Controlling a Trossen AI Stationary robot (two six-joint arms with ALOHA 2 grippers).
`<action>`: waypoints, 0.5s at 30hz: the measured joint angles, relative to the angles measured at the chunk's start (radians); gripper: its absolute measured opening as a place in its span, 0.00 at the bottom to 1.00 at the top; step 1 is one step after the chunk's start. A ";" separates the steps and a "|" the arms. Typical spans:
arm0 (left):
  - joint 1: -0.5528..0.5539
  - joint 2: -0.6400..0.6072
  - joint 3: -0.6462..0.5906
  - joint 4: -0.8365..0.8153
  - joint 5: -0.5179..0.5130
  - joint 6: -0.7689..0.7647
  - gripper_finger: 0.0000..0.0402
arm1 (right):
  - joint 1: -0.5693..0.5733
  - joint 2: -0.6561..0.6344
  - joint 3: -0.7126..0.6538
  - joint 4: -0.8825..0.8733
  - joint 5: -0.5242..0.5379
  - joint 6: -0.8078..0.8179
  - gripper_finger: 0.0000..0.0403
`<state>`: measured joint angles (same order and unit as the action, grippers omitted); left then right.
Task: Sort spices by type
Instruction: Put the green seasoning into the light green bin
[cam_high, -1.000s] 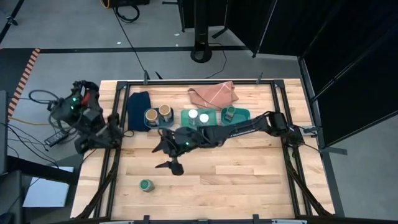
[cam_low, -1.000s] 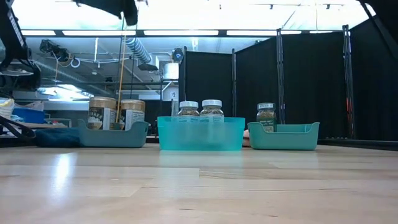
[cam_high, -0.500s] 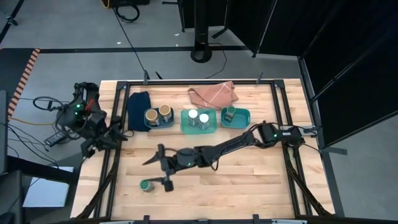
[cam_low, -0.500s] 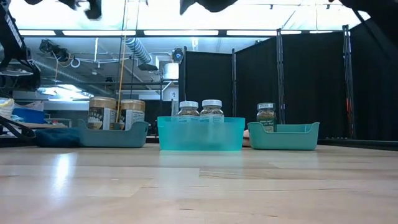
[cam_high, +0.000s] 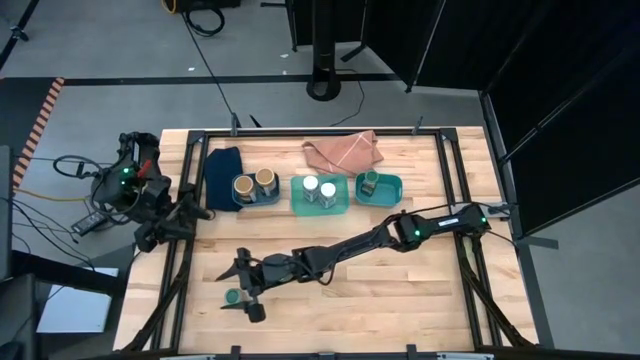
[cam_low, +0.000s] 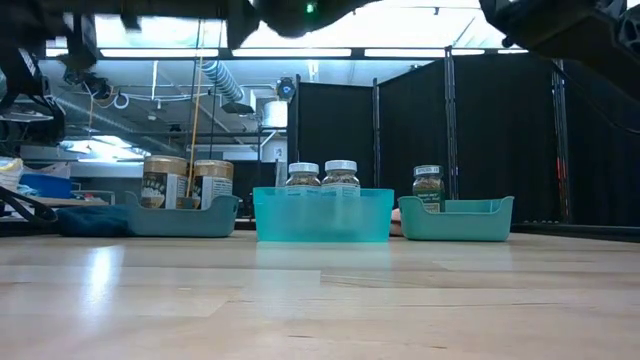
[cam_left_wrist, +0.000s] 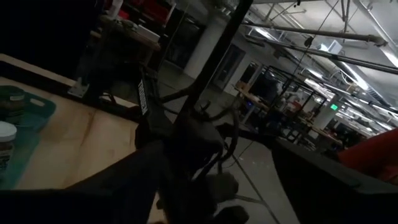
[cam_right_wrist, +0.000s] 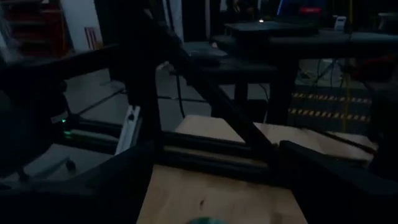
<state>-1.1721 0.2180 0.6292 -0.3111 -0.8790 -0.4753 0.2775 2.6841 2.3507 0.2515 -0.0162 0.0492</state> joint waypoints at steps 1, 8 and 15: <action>0.000 0.000 0.000 0.000 0.000 0.000 0.78 | 0.000 0.002 -0.003 -0.012 0.005 0.001 0.88; 0.000 0.004 0.000 -0.008 -0.009 0.001 0.89 | 0.003 -0.001 -0.004 -0.120 0.016 0.001 0.90; 0.000 0.004 0.000 -0.013 -0.014 0.000 0.90 | 0.003 -0.002 -0.004 -0.127 -0.018 -0.001 0.90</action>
<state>-1.1720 0.2222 0.6296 -0.3239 -0.8933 -0.4751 0.2810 2.6823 2.3471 0.1242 -0.0343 0.0478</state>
